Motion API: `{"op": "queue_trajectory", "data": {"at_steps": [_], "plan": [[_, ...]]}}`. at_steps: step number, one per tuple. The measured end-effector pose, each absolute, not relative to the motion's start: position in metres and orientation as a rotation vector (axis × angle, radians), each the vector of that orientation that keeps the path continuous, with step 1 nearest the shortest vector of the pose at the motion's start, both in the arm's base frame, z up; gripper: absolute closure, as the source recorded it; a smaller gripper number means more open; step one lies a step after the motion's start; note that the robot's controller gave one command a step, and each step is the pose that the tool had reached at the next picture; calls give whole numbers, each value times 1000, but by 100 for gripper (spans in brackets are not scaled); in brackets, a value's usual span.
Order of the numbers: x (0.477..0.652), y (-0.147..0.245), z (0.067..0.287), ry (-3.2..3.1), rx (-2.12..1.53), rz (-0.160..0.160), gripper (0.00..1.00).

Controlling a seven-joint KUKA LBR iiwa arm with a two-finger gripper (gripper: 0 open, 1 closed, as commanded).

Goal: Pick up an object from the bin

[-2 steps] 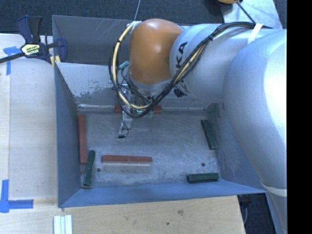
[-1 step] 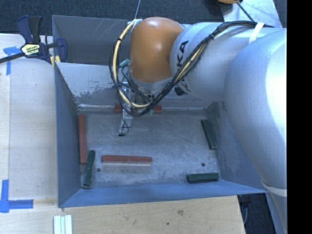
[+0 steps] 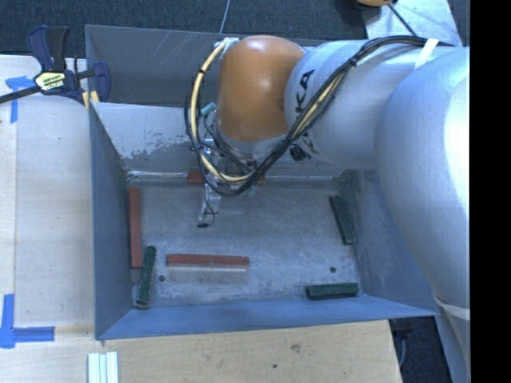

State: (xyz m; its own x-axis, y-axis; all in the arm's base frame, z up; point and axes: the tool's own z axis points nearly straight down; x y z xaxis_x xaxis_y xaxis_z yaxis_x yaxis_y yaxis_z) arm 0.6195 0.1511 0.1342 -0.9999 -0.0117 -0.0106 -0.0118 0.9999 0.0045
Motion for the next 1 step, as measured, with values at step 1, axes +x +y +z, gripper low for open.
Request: {"op": "queue_trajectory", "data": {"at_steps": [1], "plan": [[598,137,153,3111,312,11,0]]}}
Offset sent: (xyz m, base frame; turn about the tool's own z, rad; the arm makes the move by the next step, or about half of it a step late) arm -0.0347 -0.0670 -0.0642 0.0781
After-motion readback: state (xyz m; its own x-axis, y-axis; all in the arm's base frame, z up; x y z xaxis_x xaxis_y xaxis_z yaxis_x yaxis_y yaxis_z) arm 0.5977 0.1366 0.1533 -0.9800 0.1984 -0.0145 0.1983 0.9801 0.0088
